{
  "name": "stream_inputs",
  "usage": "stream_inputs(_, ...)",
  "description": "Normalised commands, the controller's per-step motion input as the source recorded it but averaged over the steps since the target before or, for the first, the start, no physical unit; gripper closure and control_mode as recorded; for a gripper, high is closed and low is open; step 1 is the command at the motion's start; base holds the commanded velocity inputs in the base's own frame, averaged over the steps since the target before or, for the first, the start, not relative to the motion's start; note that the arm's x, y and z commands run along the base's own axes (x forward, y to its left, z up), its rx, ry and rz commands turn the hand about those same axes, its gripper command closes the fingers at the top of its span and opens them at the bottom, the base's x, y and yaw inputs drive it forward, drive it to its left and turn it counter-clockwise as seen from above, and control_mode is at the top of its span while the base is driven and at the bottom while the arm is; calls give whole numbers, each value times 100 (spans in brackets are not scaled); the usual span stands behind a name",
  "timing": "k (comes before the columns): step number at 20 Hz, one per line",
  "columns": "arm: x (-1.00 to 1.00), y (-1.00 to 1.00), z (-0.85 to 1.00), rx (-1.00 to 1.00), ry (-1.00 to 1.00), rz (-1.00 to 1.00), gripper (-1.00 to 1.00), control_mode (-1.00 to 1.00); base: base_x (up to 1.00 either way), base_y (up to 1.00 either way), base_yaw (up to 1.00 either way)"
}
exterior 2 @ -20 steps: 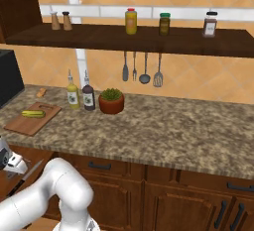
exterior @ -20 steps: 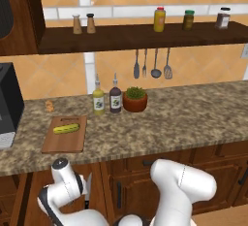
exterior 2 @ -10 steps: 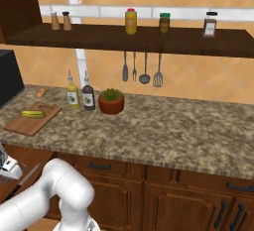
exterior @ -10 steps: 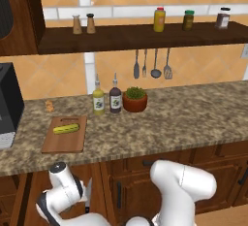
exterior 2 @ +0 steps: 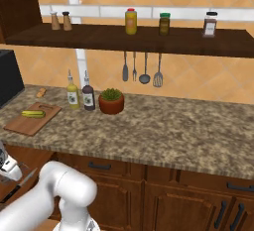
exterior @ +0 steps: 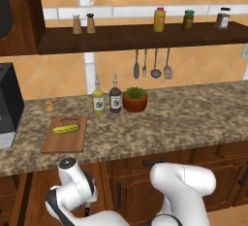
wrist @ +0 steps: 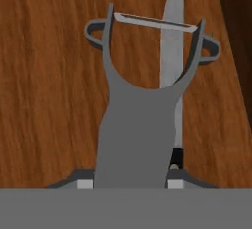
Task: Place the appropriate cutting tool for cutting the cucumber skin on the cutting board.
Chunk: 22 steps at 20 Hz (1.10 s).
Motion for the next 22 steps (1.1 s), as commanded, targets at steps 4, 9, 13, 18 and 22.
stream_inputs(4, -8, 0, 100, 0, 0, -2, 100, -100, 0, 0, 0)
stream_inputs(9, 5, -2, 100, 0, 0, -7, 100, -100, 0, 0, 0)
stream_inputs(13, 54, -1, 100, 0, 0, -18, 100, -100, 0, 0, 0)
stream_inputs(18, 72, -1, 97, 0, 2, -22, 100, -100, 0, 0, 0)
stream_inputs(22, 86, 0, 56, 0, 1, -20, 100, -100, 0, 0, 0)
